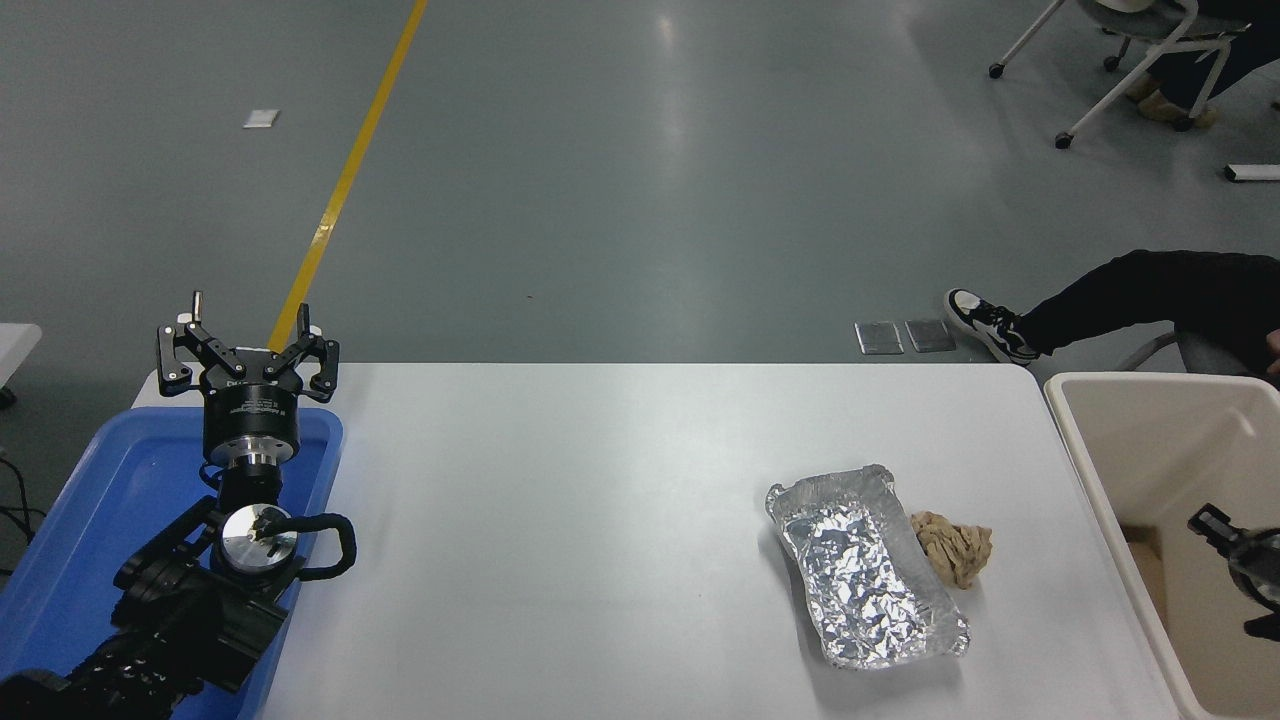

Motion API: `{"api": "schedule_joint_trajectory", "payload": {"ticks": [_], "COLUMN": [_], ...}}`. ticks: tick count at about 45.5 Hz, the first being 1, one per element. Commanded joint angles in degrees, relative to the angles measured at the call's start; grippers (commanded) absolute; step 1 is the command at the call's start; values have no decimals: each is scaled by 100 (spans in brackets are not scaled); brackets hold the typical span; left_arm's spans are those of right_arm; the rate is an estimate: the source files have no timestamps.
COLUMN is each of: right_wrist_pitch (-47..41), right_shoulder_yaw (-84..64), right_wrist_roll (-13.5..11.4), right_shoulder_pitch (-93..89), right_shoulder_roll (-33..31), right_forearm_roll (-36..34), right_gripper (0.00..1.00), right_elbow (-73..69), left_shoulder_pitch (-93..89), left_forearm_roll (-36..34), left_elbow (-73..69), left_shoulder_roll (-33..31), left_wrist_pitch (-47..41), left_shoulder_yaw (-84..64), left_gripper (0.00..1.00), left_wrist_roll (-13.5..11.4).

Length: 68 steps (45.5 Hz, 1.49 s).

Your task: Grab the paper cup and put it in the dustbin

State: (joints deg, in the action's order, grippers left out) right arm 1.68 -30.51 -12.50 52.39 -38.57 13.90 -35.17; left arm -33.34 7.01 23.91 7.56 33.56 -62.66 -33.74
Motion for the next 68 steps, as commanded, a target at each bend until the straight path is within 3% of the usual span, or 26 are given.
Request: {"api": "schedule_joint_trajectory", "payload": {"ticks": [1,13,21,32,41,52,68], "right_wrist_pitch": [-115,-1354,-2383,-2752,-3376,-3851,-3886], "right_shoulder_yaw": [-1140,-2495,-2732,-3049,-3031,-3031,-3225], "right_wrist_roll": [-25,-25,-25,-25,-25,-25,-25], "right_shoulder_pitch": [1939,4717,6071,7127,7610,8067,8322], "right_shoulder_roll": [-739,-748,-169,1211,1958,2249,2943], "right_forearm_roll": [350,324,131,-748,-1100,-1566,-1979], "right_gripper": [100,100,100,100,100,100,100], "right_elbow": [-1755,-3583,-4278,-4867,-5131,-5377,-5465], "left_shoulder_pitch": [3,3,3,12,12,12,12], "left_forearm_roll": [-7,-7,-7,2,2,2,10], "left_elbow": [0,0,0,0,0,0,0], "left_shoulder_roll": [0,0,0,0,0,0,0], "left_wrist_pitch": [2,2,2,2,-7,2,-7], "left_shoulder_yaw": [0,0,0,0,0,0,0], "left_gripper": [99,99,99,99,99,99,99], "left_wrist_roll": [-1,-1,-1,-1,-1,-1,-18]}}
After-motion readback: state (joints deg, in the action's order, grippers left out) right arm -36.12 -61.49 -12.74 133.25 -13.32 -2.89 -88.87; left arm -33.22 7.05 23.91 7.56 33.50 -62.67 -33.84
